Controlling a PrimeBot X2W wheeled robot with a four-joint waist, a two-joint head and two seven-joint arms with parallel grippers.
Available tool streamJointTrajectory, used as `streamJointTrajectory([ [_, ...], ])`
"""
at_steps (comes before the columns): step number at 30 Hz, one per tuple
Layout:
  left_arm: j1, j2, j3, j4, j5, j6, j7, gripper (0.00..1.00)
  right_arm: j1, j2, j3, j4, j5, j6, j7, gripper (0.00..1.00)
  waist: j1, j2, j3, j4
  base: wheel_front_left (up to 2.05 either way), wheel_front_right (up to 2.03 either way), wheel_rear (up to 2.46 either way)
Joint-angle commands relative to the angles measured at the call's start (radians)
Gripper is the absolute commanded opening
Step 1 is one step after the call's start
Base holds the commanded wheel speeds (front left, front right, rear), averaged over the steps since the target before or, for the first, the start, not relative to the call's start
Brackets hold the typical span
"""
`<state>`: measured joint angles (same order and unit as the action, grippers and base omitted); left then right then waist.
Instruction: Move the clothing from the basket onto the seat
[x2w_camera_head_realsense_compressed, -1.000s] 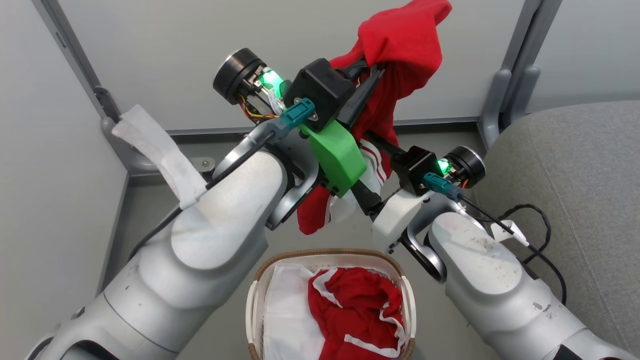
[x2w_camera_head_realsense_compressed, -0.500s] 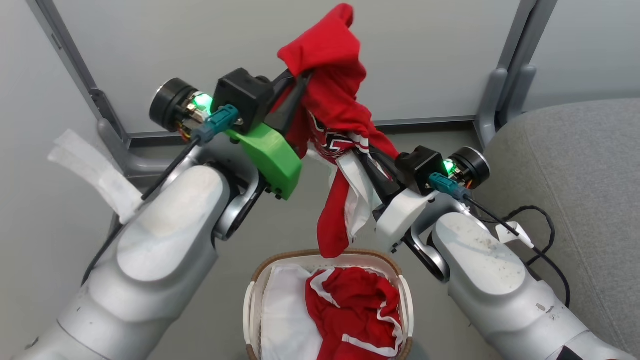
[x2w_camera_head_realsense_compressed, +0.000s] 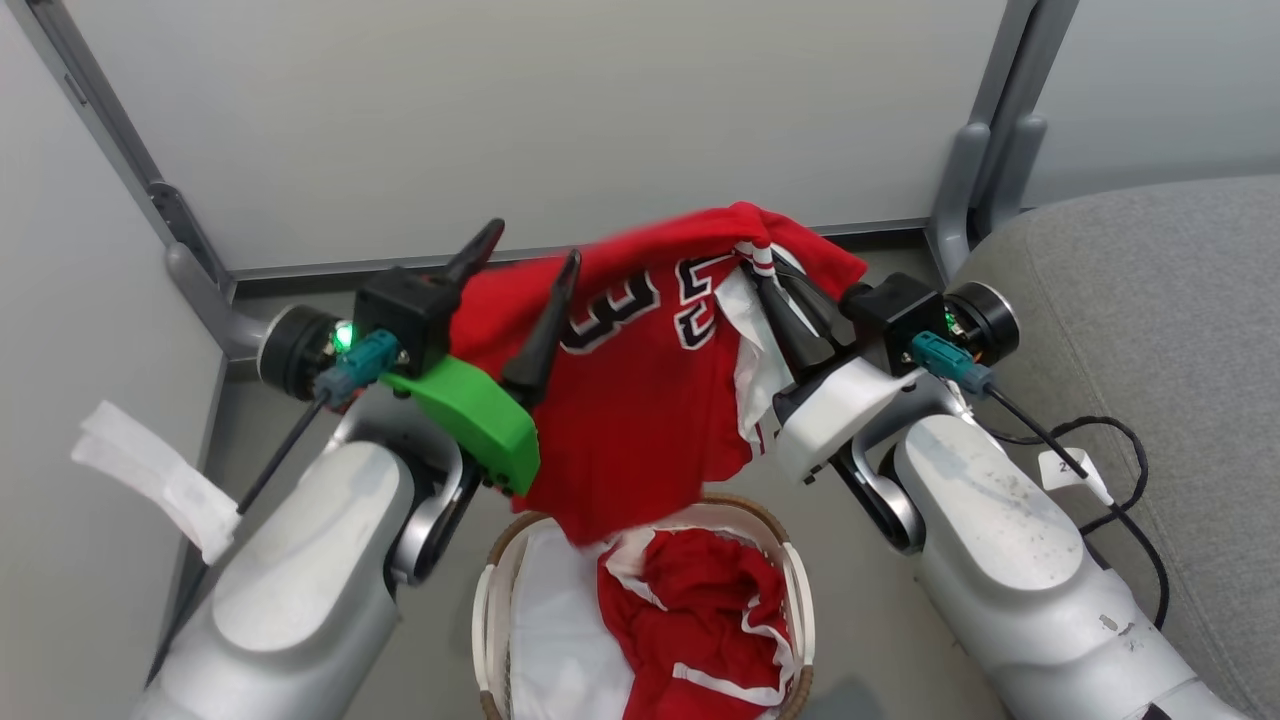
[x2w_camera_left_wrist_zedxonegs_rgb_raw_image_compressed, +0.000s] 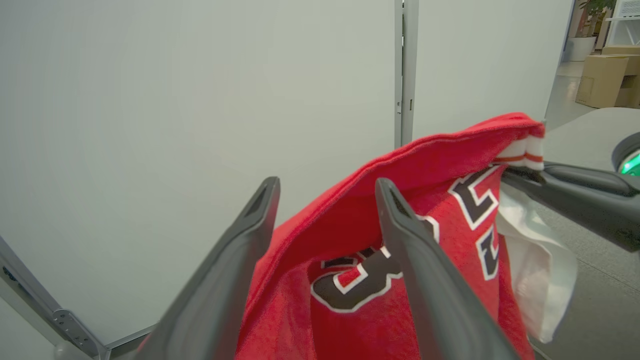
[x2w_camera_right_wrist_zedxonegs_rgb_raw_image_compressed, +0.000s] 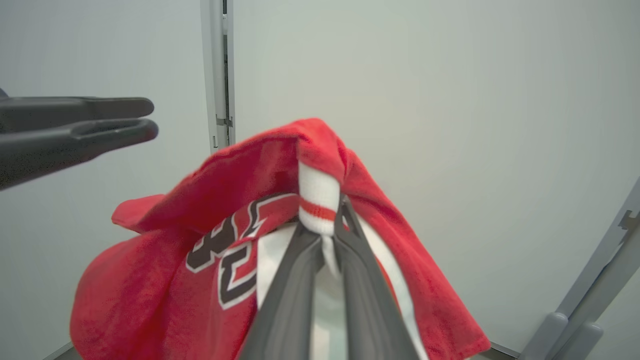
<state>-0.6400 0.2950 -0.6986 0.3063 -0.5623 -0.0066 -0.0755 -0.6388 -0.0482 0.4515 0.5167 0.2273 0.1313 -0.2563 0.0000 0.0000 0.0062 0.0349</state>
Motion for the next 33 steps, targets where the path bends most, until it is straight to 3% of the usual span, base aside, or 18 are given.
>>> streamJointTrajectory([
  [1, 0.038, -0.008, 0.0, 0.007, -0.015, -0.001, -0.024, 1.0, 0.021, -0.004, -0.017, -0.006, -0.014, -0.001, -0.008, 0.0, 0.0, 0.0, 0.006, -0.006, 0.0, 0.0, 0.0],
  [11, 0.203, -0.062, -0.043, 0.047, -0.02, -0.013, -0.153, 1.0, 0.093, -0.004, -0.158, -0.021, -0.102, -0.001, -0.008, 0.0, 0.0, 0.0, 0.028, -0.03, 0.0, 0.0, 0.0],
  [24, 0.27, -0.14, -0.028, 0.084, -0.022, -0.013, -0.189, 1.0, 0.187, -0.004, -0.28, -0.083, -0.147, -0.001, -0.006, 0.0, 0.0, 0.0, 0.058, -0.082, 0.0, 0.0, 0.0],
  [33, 0.276, -0.161, -0.023, 0.075, 0.02, -0.018, -0.19, 1.0, 0.26, -0.004, -0.337, -0.181, -0.188, -0.001, 0.007, 0.0, 0.0, 0.0, 0.101, -0.201, 0.0, 0.0, 0.0],
])
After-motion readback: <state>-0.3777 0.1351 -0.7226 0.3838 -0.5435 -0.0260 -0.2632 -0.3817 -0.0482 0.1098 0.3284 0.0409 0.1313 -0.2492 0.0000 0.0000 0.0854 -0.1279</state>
